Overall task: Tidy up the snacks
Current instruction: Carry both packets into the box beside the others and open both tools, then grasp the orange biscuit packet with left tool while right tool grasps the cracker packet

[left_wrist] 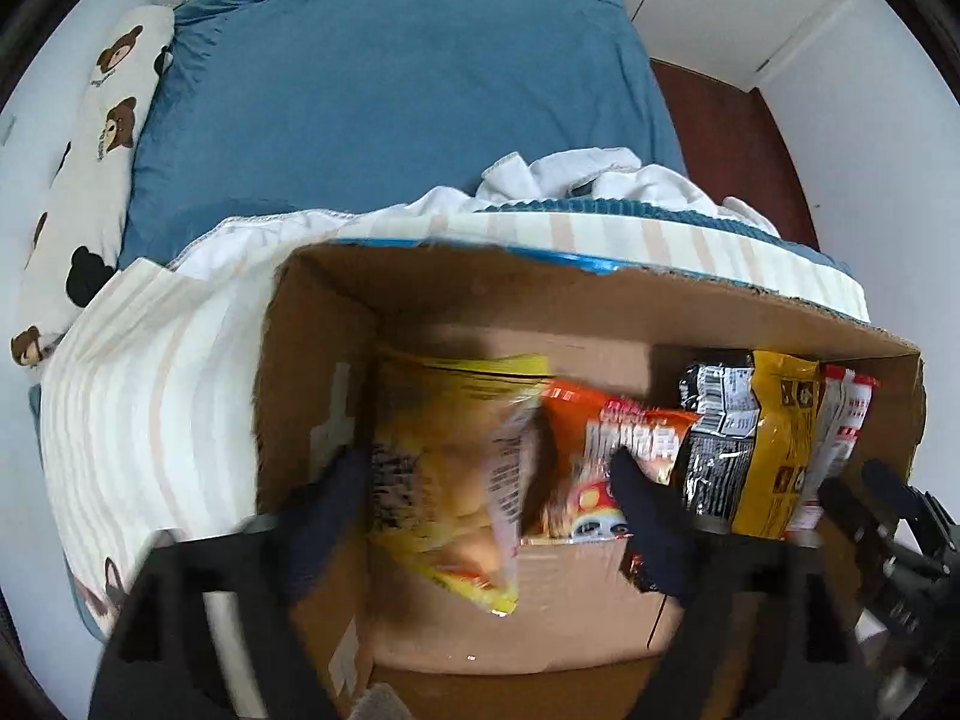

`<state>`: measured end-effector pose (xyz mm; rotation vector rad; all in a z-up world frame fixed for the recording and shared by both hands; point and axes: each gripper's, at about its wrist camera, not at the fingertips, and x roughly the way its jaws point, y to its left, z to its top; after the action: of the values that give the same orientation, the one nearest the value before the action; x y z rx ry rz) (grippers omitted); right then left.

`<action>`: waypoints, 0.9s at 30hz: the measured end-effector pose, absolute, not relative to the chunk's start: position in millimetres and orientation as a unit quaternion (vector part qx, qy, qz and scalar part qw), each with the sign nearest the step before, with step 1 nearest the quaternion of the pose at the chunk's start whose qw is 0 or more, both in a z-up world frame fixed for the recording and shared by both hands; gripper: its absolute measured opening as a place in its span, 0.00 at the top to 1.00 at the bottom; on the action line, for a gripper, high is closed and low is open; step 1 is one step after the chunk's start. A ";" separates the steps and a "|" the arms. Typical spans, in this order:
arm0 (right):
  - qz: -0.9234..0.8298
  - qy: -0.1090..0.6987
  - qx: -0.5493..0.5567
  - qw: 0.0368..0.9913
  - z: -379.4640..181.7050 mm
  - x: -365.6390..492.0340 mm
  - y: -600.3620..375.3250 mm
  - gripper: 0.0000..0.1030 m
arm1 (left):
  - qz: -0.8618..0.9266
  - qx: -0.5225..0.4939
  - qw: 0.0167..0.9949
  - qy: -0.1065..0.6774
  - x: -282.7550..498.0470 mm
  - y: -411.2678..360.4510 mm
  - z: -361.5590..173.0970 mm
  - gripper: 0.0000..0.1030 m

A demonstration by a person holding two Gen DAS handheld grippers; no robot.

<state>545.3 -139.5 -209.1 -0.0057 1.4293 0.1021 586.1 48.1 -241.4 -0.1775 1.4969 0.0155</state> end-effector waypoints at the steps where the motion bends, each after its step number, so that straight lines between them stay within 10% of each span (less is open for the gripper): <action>1: 0.047 0.655 -0.006 0.754 -209.7 544.2 -137.3 0.13 | 0.005 -0.082 0.730 0.678 585.2 47.8 -241.3 0.13; 27: 0.045 0.568 -0.013 0.822 -156.5 422.7 -129.0 0.03 | 0.013 -0.059 0.841 0.538 460.3 22.2 -153.9 0.13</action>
<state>422.7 -129.0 -156.5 -0.0271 1.2092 0.0956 460.3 22.2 -153.9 -0.1237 1.1379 0.0265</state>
